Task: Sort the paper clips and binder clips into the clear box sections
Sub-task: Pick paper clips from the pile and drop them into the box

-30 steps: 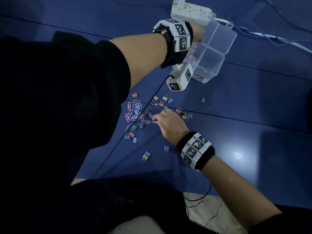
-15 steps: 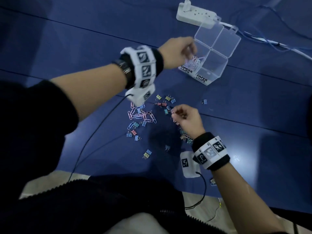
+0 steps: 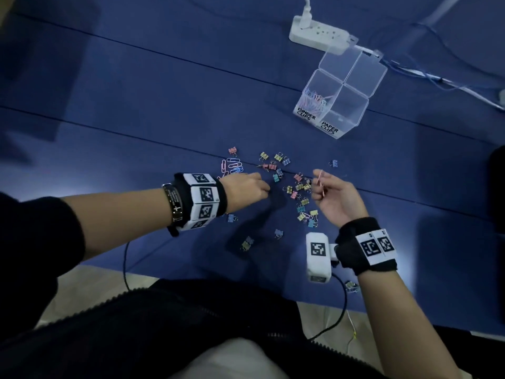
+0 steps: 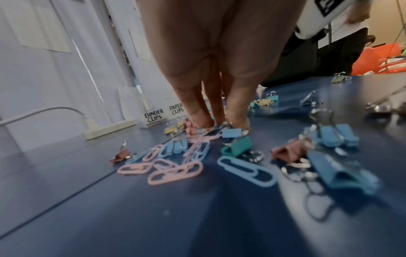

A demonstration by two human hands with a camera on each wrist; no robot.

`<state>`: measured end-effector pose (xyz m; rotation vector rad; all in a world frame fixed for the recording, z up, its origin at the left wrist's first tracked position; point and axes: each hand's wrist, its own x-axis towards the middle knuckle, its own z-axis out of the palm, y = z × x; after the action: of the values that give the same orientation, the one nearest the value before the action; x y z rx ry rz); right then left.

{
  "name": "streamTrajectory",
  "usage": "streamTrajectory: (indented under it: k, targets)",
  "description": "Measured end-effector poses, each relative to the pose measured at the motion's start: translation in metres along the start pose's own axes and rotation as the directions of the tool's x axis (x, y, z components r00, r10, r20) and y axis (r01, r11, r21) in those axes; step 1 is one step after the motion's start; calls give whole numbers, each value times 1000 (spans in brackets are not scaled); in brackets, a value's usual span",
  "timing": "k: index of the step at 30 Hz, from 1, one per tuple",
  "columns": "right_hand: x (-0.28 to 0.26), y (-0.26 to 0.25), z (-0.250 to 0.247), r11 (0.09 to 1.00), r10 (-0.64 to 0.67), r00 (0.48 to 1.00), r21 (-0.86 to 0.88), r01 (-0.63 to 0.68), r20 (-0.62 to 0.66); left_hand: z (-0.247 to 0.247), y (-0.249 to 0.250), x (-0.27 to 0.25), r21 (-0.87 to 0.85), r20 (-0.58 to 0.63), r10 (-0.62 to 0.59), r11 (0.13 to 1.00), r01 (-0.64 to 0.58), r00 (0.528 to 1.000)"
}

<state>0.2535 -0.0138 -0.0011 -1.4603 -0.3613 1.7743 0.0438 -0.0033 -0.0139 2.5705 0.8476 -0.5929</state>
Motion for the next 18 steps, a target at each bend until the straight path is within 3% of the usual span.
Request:
streamTrajectory:
  k: [3, 8, 11, 13, 15, 16, 18]
  targets:
    - [-4, 6, 1, 993, 80, 997, 92, -79, -2, 1, 2, -1, -37, -47, -43, 998, 41, 998]
    - [-3, 14, 13, 986, 134, 991, 100, -133, -1, -1, 3, -5, -85, -52, -83, 993, 79, 995]
    - [-5, 10, 19, 998, 69, 997, 14, -68, -18, -5, 1, -2, -102, -37, -58, 993, 54, 998]
    - [-8, 6, 17, 985, -27, 998, -174, 16, -63, -6, -4, 0, -161, -50, -59, 986, 51, 997]
    - [-13, 5, 13, 869, -133, 985, -490, 62, -111, -8, -10, -1, -348, -131, -117, 935, 65, 985]
    - [-16, 5, 11, 739, -185, 975, -671, 55, -125, -9, -13, -2, -471, -187, -177, 879, 70, 966]
    - [-20, 9, 2, 392, -259, 958, -920, -12, -123, -12, -18, -5, -691, -283, -333, 721, 50, 899]
